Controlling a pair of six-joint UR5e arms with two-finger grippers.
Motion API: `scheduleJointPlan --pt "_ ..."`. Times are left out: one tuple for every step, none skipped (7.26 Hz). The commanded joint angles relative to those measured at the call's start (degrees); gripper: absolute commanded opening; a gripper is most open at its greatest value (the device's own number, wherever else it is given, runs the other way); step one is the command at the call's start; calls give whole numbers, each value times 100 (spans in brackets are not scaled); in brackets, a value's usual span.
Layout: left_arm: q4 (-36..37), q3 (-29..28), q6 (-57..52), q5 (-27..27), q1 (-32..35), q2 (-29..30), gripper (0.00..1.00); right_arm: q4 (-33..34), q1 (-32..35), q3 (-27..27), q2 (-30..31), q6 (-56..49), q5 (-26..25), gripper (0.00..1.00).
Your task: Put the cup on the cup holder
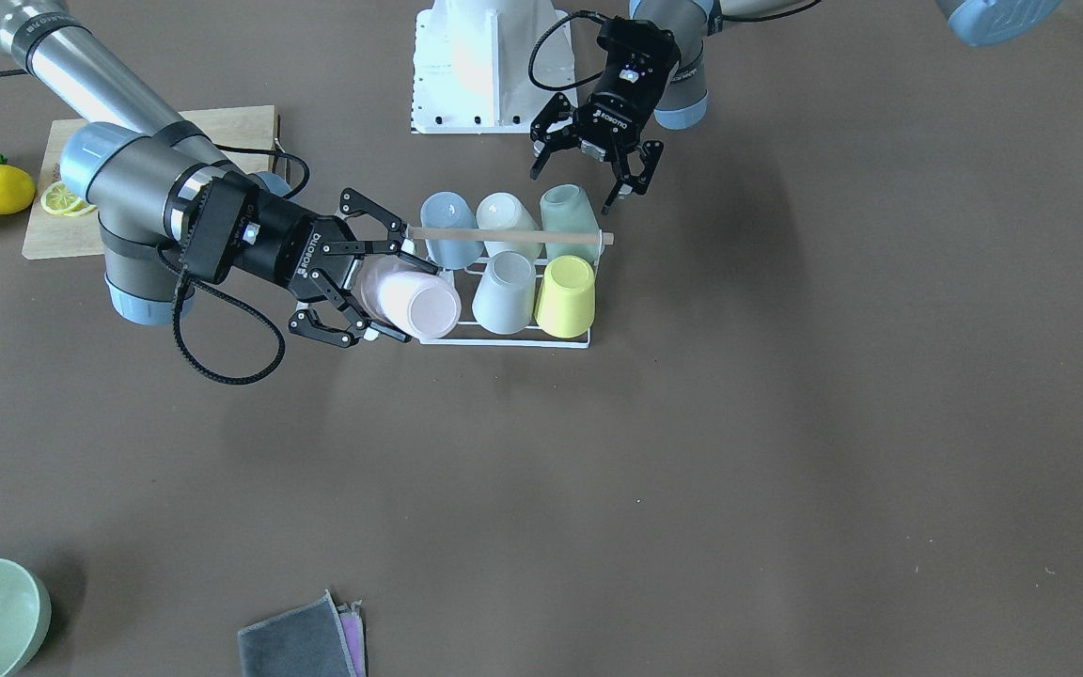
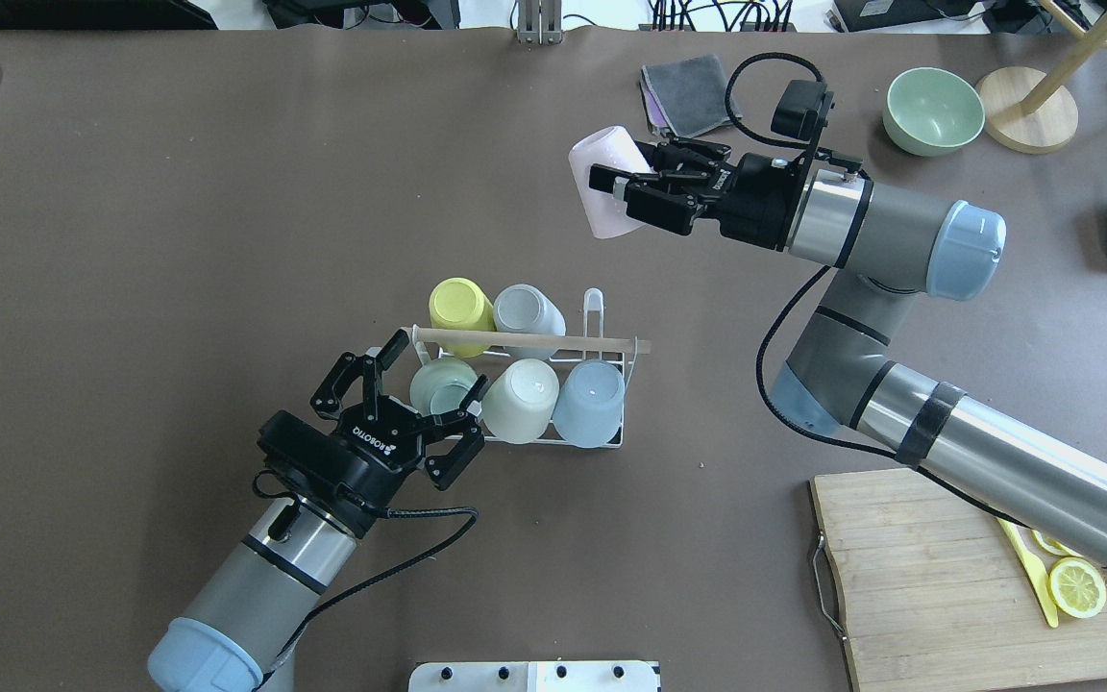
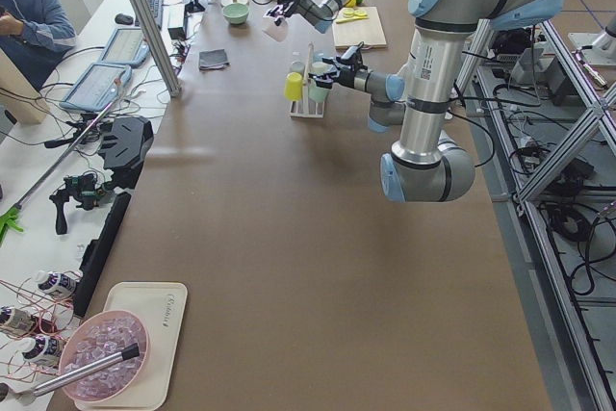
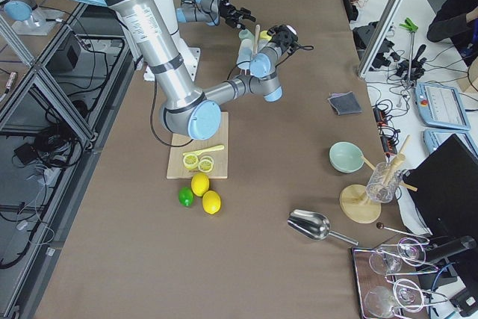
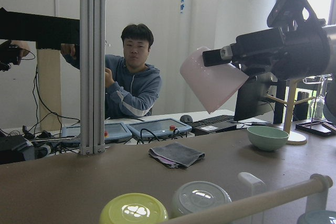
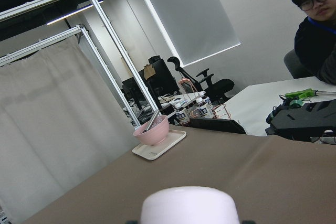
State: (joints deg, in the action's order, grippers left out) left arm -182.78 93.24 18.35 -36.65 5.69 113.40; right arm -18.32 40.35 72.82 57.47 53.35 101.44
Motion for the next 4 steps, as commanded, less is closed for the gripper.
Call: scheduleJointPlan --pt "224 980 -488 -332 -24 -491 98 -443 -18 22 71 -27 453 0" --pt "495 1255 -472 -326 -24 -642 98 -462 -18 13 71 -53 508 0" --pt "1055 1275 -394 -282 63 -600 98 -462 -18 -22 80 -227 491 0" --pt "1957 1354 -123 -317 194 -591 98 -471 -27 -57 80 -342 447 0"
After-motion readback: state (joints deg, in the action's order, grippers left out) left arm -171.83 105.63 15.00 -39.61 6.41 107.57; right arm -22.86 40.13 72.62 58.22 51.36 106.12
